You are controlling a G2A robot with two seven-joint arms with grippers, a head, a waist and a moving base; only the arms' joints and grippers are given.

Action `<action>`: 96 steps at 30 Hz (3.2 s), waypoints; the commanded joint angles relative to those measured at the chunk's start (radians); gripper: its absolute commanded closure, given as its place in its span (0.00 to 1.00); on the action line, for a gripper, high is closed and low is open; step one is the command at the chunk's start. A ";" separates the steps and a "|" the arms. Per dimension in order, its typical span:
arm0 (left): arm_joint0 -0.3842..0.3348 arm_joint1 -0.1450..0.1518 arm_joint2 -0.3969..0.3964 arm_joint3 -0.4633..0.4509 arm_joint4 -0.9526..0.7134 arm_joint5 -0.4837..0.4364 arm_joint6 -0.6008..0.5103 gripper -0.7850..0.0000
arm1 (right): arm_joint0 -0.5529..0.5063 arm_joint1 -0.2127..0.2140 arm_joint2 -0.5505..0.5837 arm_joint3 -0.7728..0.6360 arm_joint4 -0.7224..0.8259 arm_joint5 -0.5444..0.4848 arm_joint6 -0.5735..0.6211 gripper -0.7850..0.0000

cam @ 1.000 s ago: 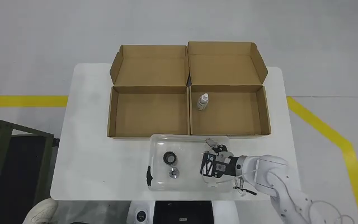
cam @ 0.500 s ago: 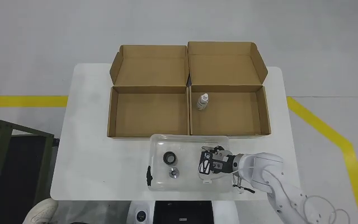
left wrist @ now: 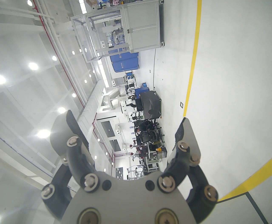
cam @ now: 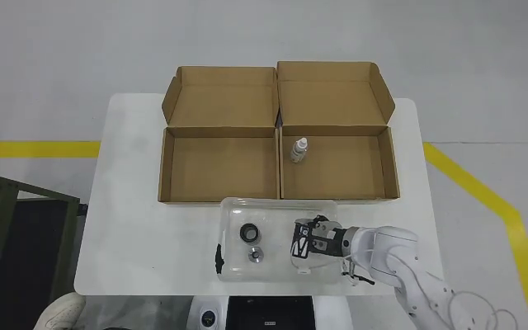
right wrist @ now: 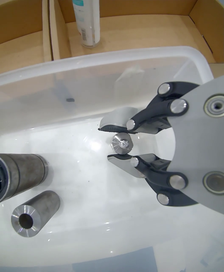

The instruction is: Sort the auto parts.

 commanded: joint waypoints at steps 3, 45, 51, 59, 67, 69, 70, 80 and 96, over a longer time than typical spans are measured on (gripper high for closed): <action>0.000 0.000 0.000 0.000 0.000 0.000 0.000 0.00 | -0.022 0.005 0.009 -0.041 -0.013 -0.004 -0.015 1.00; 0.000 0.000 0.000 0.000 0.000 0.000 0.000 0.00 | 0.041 0.016 0.133 0.164 0.735 -0.174 -0.601 1.00; 0.000 0.000 0.000 0.000 0.000 0.000 0.000 0.00 | 0.039 0.015 0.143 0.178 0.794 -0.173 -0.620 1.00; 0.000 0.000 0.000 0.000 0.000 0.000 0.000 0.00 | 0.048 0.011 0.155 0.180 0.776 -0.110 -0.607 1.00; 0.000 0.000 0.000 0.000 0.000 0.000 0.000 0.00 | 0.072 0.006 0.140 0.192 0.663 0.021 -0.534 1.00; 0.000 0.000 0.000 0.000 0.000 0.000 0.000 0.00 | 0.083 0.004 0.133 0.202 0.651 0.045 -0.516 1.00; 0.000 0.000 0.000 0.000 0.000 0.000 0.000 0.00 | 0.089 0.004 0.130 0.209 0.645 0.054 -0.504 1.00; 0.000 0.000 0.000 0.000 0.000 0.000 0.000 0.00 | 0.153 0.005 0.129 0.267 0.625 0.117 -0.351 1.00; 0.000 0.000 0.000 0.000 0.000 0.000 0.000 0.00 | 0.300 -0.012 0.017 0.379 0.492 0.238 -0.147 1.00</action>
